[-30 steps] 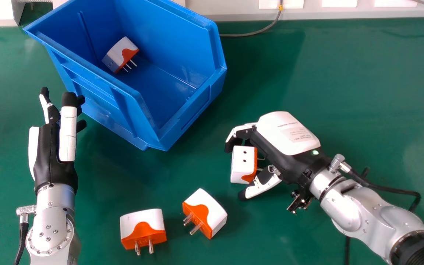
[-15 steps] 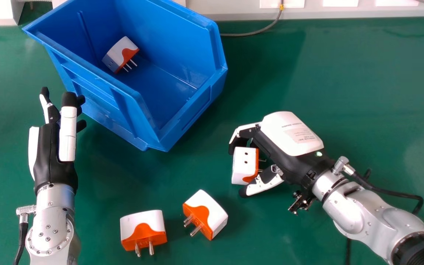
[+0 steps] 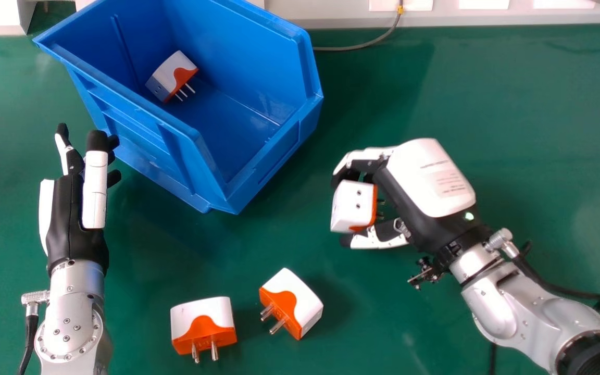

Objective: Pick all objects and put in blue box

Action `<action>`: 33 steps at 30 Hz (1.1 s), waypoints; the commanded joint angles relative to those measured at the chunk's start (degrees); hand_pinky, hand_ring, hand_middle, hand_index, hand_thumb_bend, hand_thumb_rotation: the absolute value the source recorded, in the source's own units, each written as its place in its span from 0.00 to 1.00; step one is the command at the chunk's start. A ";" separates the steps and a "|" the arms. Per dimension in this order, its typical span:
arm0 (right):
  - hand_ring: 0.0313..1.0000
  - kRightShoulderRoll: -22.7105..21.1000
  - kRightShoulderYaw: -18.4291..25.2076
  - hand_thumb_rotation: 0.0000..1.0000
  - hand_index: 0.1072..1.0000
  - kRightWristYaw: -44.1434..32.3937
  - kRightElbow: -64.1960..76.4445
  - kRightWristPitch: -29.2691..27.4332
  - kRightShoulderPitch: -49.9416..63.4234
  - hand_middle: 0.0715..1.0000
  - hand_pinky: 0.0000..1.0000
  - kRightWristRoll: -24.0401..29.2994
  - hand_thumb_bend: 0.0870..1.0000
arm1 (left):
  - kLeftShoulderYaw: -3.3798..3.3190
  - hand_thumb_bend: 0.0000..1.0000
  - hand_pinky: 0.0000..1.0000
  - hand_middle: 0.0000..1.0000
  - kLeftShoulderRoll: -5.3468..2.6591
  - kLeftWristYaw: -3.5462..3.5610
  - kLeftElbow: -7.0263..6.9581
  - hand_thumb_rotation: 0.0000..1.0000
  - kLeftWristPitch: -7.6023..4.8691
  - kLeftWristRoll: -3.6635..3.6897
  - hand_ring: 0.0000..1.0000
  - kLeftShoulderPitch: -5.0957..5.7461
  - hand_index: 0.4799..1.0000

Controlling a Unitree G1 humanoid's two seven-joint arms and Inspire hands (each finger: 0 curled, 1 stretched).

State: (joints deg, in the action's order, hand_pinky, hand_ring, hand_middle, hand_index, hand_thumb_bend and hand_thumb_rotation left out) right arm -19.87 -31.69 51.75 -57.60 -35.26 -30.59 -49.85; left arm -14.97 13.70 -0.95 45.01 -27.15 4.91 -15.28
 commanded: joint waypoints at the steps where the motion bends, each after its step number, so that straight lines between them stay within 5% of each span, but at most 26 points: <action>1: 0.43 0.97 -0.55 0.00 0.44 7.39 -1.22 -1.23 -2.48 0.48 0.35 -1.28 0.45 | -0.19 0.96 0.86 0.87 0.55 0.30 -0.34 1.00 -0.68 0.10 0.90 -0.11 0.89; 21: 0.43 3.00 -7.80 0.00 0.40 40.47 -8.71 -9.00 -7.25 0.48 0.35 -10.55 0.45 | -0.09 0.97 0.86 0.87 0.14 0.13 0.44 1.00 -0.83 -0.02 0.90 -0.77 0.89; 33: 0.44 3.34 -9.03 0.00 0.40 38.83 -10.34 -8.38 -10.48 0.49 0.35 -11.13 0.45 | 0.79 0.96 0.86 0.87 -0.48 -2.14 4.97 1.00 -1.51 -1.23 0.90 -3.86 0.89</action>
State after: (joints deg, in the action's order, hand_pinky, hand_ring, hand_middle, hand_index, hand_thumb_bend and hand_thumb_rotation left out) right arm -16.67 -40.78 87.60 -68.88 -43.92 -38.22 -61.33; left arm -14.60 13.52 -2.81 49.60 -27.48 4.33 -18.14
